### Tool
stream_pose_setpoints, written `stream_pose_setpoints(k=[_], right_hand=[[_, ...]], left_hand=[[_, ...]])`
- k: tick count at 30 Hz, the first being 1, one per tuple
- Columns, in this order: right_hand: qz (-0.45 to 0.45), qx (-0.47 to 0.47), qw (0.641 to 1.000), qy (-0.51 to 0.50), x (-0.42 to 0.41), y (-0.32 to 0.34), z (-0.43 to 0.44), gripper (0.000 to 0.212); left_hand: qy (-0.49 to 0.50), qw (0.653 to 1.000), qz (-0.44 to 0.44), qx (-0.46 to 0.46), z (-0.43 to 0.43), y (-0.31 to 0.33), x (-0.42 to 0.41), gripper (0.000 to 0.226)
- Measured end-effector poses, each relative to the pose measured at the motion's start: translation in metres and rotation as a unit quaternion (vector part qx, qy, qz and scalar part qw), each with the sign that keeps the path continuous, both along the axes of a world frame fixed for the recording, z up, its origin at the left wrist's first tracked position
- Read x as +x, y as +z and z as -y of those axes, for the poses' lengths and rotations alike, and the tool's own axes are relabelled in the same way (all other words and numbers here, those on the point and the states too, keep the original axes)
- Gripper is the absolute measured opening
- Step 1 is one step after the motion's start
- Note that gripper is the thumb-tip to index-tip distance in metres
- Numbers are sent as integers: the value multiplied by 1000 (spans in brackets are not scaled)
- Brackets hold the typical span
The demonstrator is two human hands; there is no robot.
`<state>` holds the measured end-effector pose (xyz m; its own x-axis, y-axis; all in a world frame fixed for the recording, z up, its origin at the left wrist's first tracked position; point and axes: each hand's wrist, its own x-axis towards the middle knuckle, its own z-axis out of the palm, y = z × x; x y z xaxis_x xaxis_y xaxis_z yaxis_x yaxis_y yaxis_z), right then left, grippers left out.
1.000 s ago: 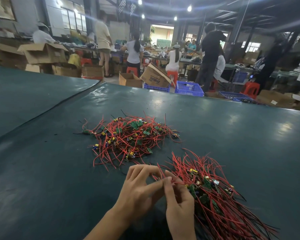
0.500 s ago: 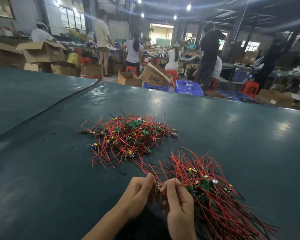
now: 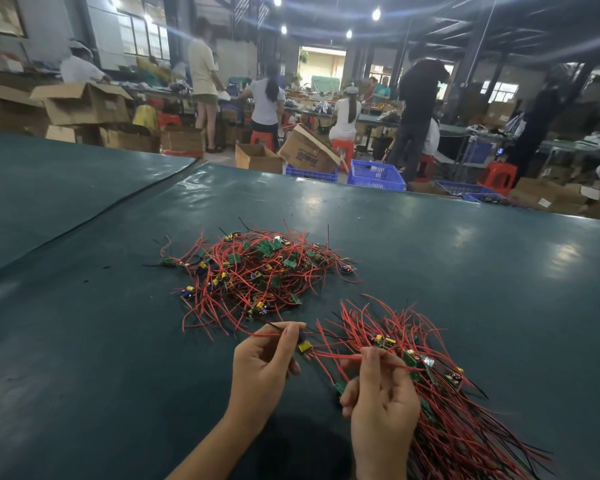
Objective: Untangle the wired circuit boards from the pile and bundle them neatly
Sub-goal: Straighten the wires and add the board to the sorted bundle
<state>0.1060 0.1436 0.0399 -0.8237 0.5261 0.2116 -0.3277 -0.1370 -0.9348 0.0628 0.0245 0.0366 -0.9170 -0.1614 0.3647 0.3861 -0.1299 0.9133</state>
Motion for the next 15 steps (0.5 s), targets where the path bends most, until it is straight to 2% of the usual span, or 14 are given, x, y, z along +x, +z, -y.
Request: stream_pose_setpoints(k=[4, 8, 11, 15], right_hand=[[39, 63, 996, 49, -1, -4, 5, 5], [52, 126, 989, 51, -3, -6, 9, 17], [36, 149, 987, 52, -1, -3, 9, 15], [32, 139, 989, 50, -2, -4, 8, 18]], left_hand=[[-26, 1000, -11, -3, -4, -2, 4, 16], [-66, 997, -8, -27, -2, -1, 4, 6], [-92, 994, 23, -50, 0, -2, 3, 21], [-125, 988, 38, -84, -1, -5, 4, 28]])
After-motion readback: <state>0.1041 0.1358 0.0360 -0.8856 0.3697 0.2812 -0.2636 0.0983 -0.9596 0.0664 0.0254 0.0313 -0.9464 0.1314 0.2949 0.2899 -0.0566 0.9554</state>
